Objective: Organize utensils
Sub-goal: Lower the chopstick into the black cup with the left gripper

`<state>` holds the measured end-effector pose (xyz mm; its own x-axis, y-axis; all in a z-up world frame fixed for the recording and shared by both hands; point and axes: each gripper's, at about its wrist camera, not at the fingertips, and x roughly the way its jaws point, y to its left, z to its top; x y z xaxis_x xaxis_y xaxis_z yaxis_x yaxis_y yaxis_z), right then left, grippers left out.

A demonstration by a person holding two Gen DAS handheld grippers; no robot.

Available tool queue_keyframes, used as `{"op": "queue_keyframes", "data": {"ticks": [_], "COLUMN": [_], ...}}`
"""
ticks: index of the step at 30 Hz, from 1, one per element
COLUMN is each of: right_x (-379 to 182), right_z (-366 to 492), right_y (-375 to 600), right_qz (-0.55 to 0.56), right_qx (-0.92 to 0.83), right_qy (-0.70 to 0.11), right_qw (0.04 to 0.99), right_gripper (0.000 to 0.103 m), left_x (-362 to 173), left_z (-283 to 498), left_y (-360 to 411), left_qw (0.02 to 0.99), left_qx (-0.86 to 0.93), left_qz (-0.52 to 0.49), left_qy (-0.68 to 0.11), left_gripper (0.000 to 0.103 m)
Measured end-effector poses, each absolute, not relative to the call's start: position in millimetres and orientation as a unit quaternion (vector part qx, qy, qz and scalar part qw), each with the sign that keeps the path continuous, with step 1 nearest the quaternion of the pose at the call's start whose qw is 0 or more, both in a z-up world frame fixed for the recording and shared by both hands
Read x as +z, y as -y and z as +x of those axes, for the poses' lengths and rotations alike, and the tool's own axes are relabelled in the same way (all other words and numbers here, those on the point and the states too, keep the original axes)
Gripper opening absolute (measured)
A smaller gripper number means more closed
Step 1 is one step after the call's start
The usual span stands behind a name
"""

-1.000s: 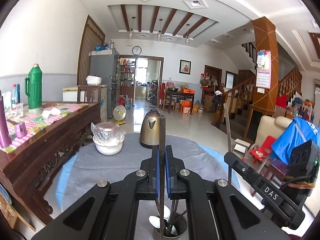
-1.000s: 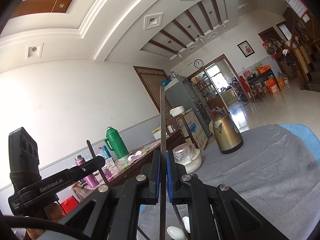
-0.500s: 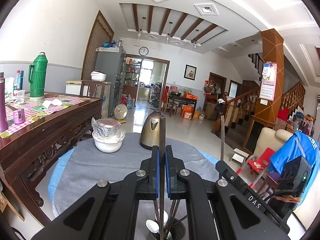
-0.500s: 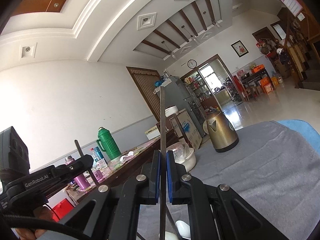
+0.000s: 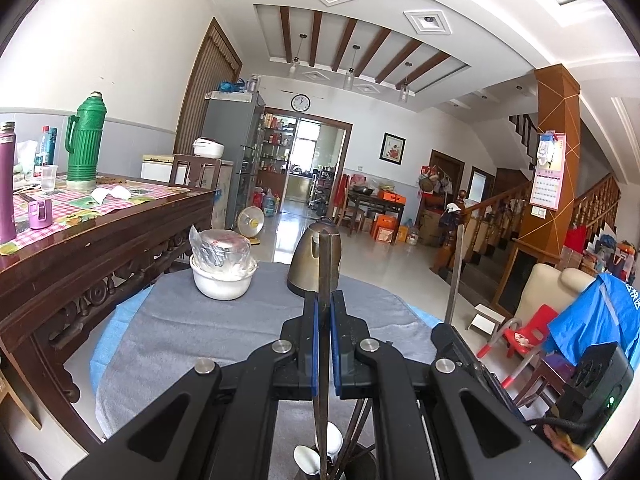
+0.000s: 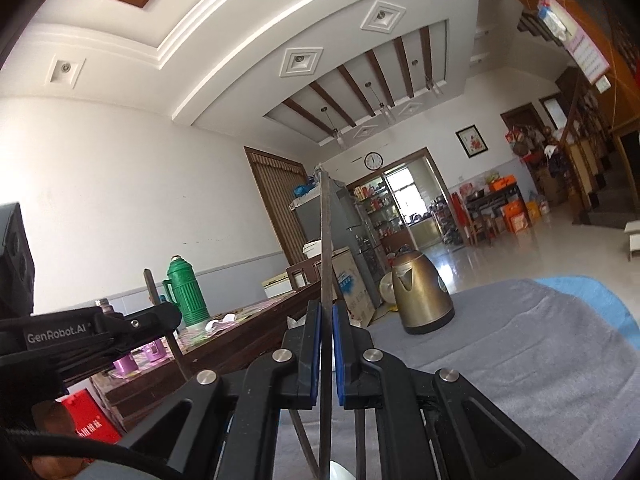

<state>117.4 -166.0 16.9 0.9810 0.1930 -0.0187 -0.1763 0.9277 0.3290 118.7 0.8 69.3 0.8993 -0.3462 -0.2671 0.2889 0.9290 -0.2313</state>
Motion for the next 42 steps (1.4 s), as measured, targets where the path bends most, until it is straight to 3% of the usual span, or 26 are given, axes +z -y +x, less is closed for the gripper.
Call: {"op": "queue_keyframes", "data": {"ticks": [42], "right_x": [-1.5], "right_z": [92.0], "right_y": [146.3], "right_qz": [0.065], "right_qx": [0.084], "right_qy": [-0.052], "right_qw": [0.993], "right_gripper": [0.006], "left_x": [49.3], "left_z": [120.9], "left_y": [2.0], "left_qw": [0.971], "left_qx": [-0.143], "left_qz": [-0.074], "left_qy": [-0.176], "left_gripper": [0.006]}}
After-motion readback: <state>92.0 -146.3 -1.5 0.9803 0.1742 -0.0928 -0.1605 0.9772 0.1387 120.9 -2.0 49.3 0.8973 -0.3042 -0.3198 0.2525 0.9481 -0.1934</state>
